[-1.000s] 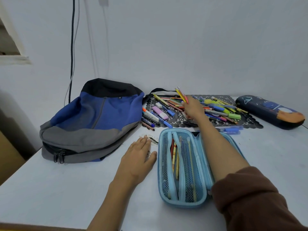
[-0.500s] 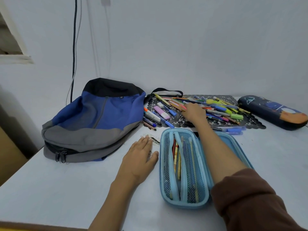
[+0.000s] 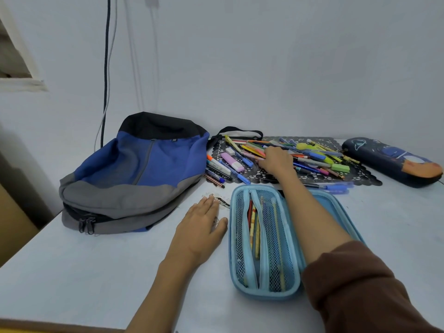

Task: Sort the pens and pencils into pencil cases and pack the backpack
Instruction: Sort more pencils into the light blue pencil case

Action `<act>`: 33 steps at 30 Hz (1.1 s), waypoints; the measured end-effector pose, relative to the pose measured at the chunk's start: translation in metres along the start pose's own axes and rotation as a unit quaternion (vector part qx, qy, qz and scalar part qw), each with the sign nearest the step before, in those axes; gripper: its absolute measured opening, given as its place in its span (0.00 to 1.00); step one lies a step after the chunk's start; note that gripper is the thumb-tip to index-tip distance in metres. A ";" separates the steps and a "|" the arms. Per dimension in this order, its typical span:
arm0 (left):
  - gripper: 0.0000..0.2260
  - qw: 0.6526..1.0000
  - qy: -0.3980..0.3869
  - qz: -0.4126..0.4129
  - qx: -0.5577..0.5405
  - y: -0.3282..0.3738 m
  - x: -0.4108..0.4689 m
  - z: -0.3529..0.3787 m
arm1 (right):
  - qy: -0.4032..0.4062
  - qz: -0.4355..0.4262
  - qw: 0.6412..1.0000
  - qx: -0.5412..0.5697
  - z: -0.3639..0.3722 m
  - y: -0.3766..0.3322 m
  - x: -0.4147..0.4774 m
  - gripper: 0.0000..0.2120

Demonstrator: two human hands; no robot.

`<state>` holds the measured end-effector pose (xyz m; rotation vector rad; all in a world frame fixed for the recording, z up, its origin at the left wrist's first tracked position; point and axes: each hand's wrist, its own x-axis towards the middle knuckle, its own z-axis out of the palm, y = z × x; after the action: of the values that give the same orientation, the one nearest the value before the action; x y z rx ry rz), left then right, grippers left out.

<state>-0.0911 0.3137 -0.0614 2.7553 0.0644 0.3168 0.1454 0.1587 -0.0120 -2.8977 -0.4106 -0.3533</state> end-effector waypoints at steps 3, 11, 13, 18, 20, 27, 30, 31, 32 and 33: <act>0.26 1.000 -0.001 -0.001 -0.001 0.000 0.000 0.000 | -0.001 0.014 0.999 0.048 -0.005 0.003 0.003 0.10; 0.26 1.000 0.000 0.003 -0.002 -0.001 -0.001 0.000 | 0.043 0.053 0.979 0.189 -0.017 0.023 0.010 0.16; 0.26 1.000 0.000 0.003 -0.003 -0.001 -0.001 0.000 | 0.032 0.059 0.976 0.206 -0.019 0.022 0.011 0.14; 0.26 1.000 -0.001 0.001 -0.006 -0.001 -0.001 0.001 | -0.015 0.031 0.988 0.151 -0.020 0.021 0.009 0.11; 0.26 1.000 0.001 0.002 -0.006 -0.001 -0.001 0.000 | -0.055 0.016 0.994 0.092 -0.016 0.020 0.005 0.11; 0.26 1.000 0.000 0.003 -0.004 0.000 -0.001 0.000 | -0.032 0.025 0.999 0.002 -0.006 0.022 -0.003 0.06; 0.26 1.000 0.002 0.004 -0.002 0.000 0.000 0.000 | -0.035 0.027 0.999 0.010 -0.004 0.022 -0.003 0.07; 0.26 1.000 0.001 0.005 -0.002 0.000 0.000 0.000 | -0.032 0.026 0.999 0.015 -0.003 0.022 -0.002 0.08; 0.26 1.000 0.001 0.005 -0.001 0.000 -0.001 -0.001 | -0.027 0.026 0.999 0.020 -0.003 0.021 -0.002 0.08; 0.26 1.000 0.001 0.005 0.000 0.000 -0.001 -0.001 | -0.021 0.027 0.999 0.027 -0.004 0.021 -0.001 0.10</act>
<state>-0.0921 0.3138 -0.0608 2.7562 0.0498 0.3226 0.1498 0.1380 -0.0113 -2.8609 -0.3419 -0.2692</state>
